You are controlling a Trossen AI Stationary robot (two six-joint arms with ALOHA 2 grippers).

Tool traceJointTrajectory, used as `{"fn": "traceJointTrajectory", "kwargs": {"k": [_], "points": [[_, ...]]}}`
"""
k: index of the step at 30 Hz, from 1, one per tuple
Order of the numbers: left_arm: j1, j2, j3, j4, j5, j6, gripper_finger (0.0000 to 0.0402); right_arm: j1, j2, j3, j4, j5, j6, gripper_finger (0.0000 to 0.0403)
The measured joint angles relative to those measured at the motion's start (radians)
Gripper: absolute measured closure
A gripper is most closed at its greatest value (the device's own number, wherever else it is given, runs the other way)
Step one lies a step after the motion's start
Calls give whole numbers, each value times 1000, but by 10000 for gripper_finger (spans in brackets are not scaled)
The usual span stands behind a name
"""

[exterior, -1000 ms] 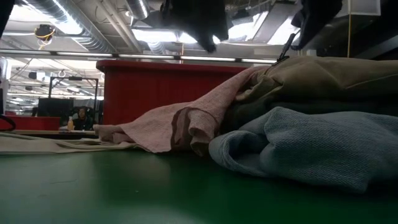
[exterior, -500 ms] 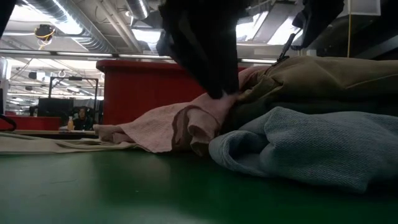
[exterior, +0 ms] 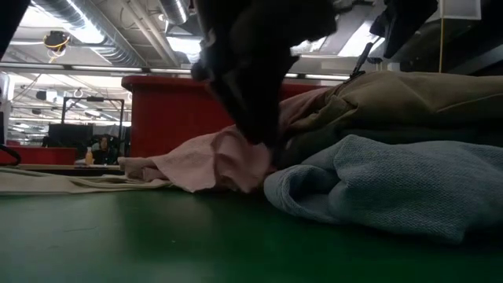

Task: Fold laundry
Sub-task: Fold the pink shirt

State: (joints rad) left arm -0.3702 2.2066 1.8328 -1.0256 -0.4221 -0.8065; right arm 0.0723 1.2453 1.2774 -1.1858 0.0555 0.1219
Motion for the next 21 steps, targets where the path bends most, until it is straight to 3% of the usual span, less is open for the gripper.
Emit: {"fn": "traceJointTrajectory", "kwargs": {"k": [8,16,21], "points": [[5,0,0,-43,-9,-1,310,0,0,0,1,0,0,399],[6,0,0,-43,-17,0,392,0,0,0,-2,-30,39,400],[6,0,0,-42,-23,0,394,0,0,0,-16,-31,40,397]]}}
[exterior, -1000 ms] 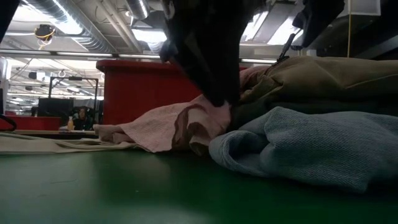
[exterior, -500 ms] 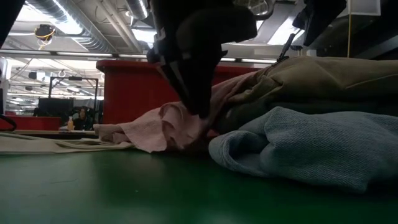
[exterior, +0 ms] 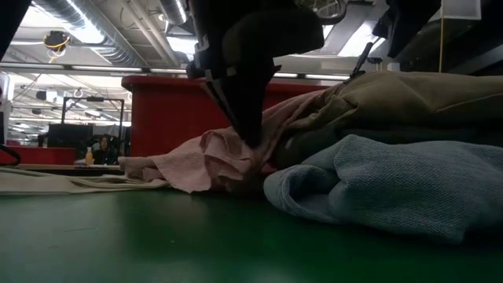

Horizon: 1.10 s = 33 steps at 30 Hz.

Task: Fold laundry
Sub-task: Fold the pink shirt

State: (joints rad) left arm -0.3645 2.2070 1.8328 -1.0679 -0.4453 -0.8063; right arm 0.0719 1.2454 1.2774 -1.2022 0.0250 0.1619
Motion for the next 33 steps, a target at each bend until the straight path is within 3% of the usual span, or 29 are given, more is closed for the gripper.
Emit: {"fn": "traceJointTrajectory", "kwargs": {"k": [12,19,24,30,33], "points": [[0,0,0,6,-2,-3,399,0,87,-61,-34,9,16,249],[0,0,0,6,-7,-3,399,0,183,-87,8,100,-17,214],[0,0,0,-2,-8,2,400,0,249,-87,7,112,-72,249],[0,-1,0,-15,-7,-3,401,0,280,-88,-3,106,-109,387],[-2,-2,2,-38,0,-4,401,0,275,-84,-17,73,-109,382]]}}
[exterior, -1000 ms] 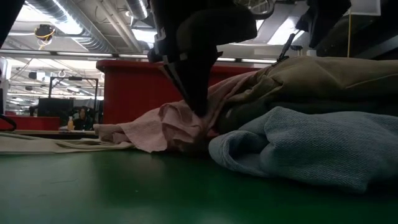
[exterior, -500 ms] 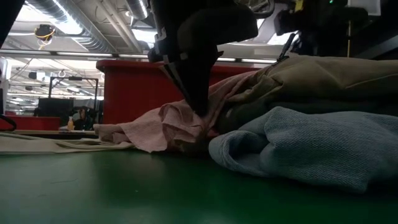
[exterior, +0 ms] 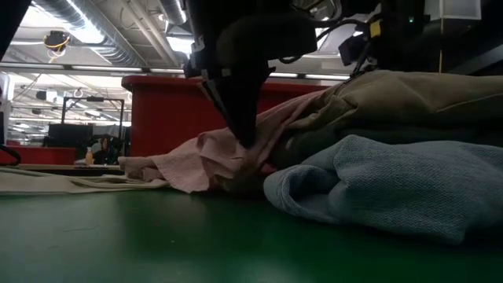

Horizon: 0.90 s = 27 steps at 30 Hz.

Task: Fold laundry
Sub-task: Fold the pink shirt

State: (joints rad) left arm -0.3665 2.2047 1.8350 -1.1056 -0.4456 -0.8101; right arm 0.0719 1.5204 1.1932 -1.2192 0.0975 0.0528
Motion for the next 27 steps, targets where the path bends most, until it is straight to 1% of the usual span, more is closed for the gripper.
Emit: {"fn": "traceJointTrajectory", "kwargs": {"k": [4,6,8,12,16,20,23,27], "points": [[-10,-11,41,-108,12,-7,401,9,-12,46,-56,-126,26,396],[-20,-18,68,-186,15,-11,401,32,-14,79,-88,-171,27,395],[-29,-18,111,-274,12,-26,401,68,-21,121,-122,-191,29,394],[-54,-20,198,-470,-2,-75,401,148,-34,213,-201,-188,35,398],[-87,-48,228,-468,-8,-64,401,230,-49,308,-273,-164,102,399],[-122,-104,238,-468,-1,-69,401,304,-61,402,-359,-156,162,398],[-154,-143,240,-465,17,-79,401,358,-84,451,-353,-182,200,399],[-210,-214,240,-467,36,-135,401,429,-116,521,-352,-211,262,399]]}}
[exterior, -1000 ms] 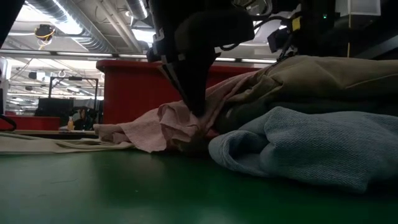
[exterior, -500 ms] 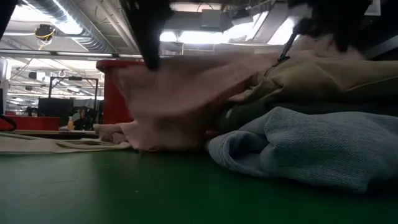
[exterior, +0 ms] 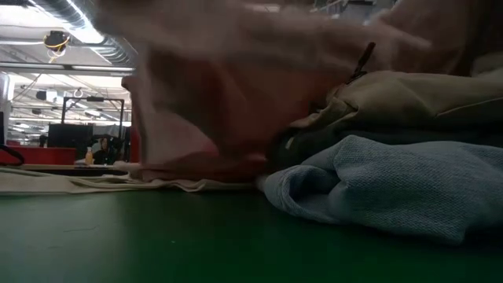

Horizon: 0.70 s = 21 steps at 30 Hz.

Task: Fold laundry
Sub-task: Fold the pink shirt

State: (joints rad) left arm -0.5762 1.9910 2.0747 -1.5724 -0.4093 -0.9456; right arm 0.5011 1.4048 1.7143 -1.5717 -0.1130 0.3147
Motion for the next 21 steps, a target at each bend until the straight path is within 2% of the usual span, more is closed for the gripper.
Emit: {"fn": "traceJointTrajectory", "kwargs": {"k": [5,16,21], "points": [[-80,-83,0,1,1,-73,401,72,-59,42,0,-92,80,398],[-235,-172,0,1,0,-101,401,197,-189,42,0,-80,357,398],[-299,-175,0,1,0,-185,401,235,-236,42,1,-50,466,398]]}}
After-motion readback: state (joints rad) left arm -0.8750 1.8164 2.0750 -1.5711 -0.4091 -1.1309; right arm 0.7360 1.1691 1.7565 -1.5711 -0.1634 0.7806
